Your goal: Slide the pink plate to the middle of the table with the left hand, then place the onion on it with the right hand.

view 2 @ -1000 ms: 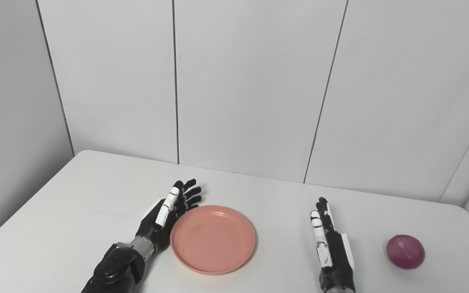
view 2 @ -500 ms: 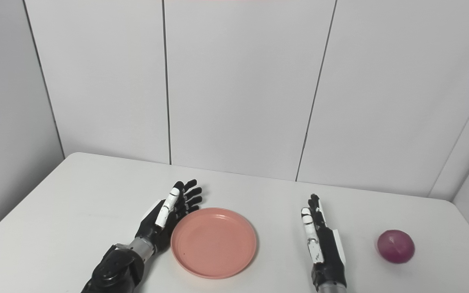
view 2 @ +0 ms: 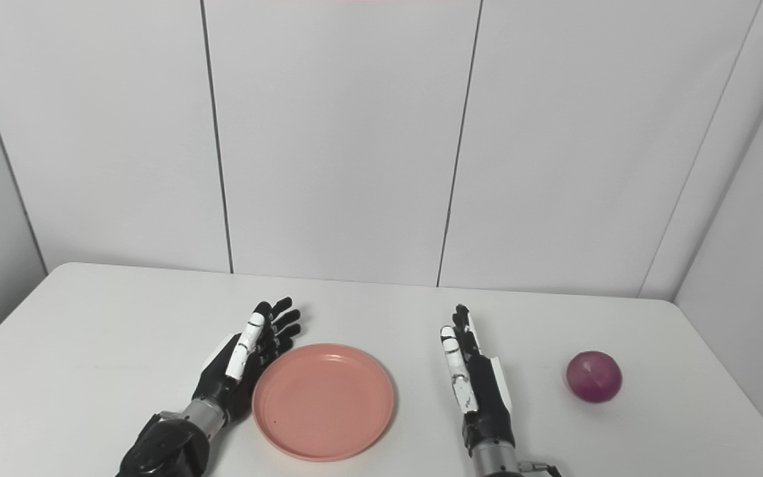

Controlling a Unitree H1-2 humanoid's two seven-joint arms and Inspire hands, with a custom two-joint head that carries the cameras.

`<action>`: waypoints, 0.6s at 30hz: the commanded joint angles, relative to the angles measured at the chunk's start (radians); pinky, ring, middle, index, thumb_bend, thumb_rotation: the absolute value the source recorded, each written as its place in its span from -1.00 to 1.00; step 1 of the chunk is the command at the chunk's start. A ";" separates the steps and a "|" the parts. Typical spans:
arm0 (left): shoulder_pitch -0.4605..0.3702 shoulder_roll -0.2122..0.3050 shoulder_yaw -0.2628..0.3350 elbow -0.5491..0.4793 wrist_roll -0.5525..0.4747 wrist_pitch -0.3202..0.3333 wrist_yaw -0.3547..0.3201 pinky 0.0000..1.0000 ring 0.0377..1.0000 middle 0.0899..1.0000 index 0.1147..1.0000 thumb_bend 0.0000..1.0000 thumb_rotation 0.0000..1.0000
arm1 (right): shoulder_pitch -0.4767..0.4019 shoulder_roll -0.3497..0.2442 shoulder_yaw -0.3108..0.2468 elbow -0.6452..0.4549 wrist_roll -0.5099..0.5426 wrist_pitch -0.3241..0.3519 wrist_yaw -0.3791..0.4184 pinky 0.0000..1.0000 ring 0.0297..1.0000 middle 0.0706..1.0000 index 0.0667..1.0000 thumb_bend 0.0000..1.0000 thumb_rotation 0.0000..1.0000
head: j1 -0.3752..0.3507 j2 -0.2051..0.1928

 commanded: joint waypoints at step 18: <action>-0.036 -0.042 -0.016 -0.030 0.019 -0.018 0.025 1.00 0.94 0.95 0.94 0.29 1.00 | -0.061 0.005 -0.002 -0.049 -0.002 -0.020 -0.007 1.00 0.99 0.99 0.99 0.21 0.94 | -0.014 0.041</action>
